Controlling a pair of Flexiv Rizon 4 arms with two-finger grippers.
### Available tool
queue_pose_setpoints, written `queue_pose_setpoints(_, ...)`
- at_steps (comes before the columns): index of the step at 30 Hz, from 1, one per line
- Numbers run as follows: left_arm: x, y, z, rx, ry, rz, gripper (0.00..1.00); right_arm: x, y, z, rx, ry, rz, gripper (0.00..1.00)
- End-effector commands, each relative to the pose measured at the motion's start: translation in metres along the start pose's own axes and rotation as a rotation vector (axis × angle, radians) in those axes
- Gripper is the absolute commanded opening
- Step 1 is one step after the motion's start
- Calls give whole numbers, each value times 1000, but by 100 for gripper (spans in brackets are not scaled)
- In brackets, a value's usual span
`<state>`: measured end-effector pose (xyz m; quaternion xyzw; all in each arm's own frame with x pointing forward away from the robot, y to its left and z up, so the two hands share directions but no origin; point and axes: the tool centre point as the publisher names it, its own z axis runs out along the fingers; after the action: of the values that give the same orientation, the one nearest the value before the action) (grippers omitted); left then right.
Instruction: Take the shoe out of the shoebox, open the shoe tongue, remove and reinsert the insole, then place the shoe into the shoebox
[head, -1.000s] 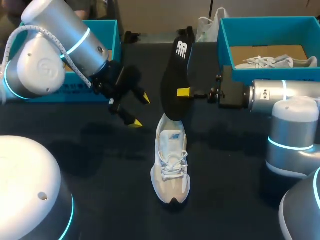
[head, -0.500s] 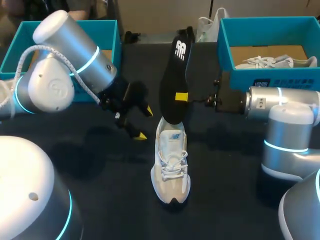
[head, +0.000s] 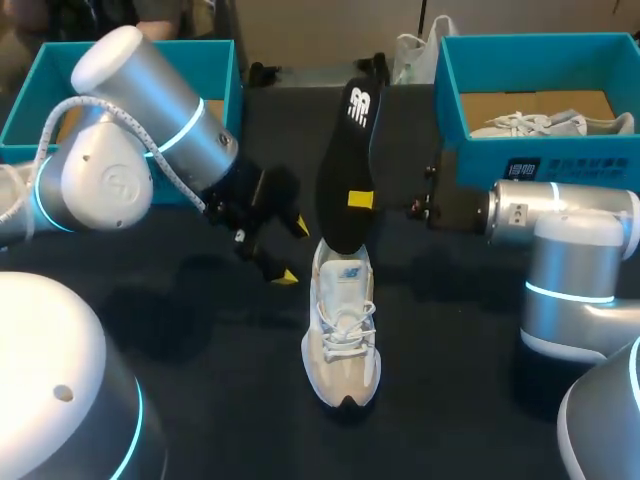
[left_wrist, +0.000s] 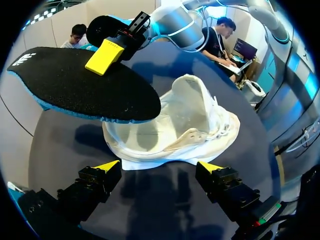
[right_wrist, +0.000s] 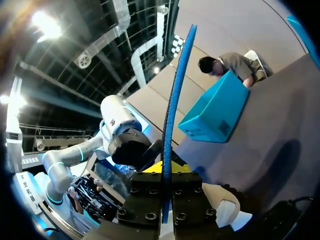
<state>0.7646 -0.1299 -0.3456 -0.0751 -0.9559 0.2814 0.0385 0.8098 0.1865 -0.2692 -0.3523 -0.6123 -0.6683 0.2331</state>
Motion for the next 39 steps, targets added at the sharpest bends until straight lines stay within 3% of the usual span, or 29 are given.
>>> queue_pose_setpoints(1, 0, -2, 7, -15, -27, -9, 100, -6, -1, 5, -16, 9, -15, 0)
queue_pose_setpoints(14, -3, 1, 16, 7, -88, -88, 100, -4, 2, 10, -30, 6, -60, 0)
queue_pose_setpoints(39, 3, -2, 19, -21, -24, 1, 100, -4, -1, 16, -40, 25, -95, 0)
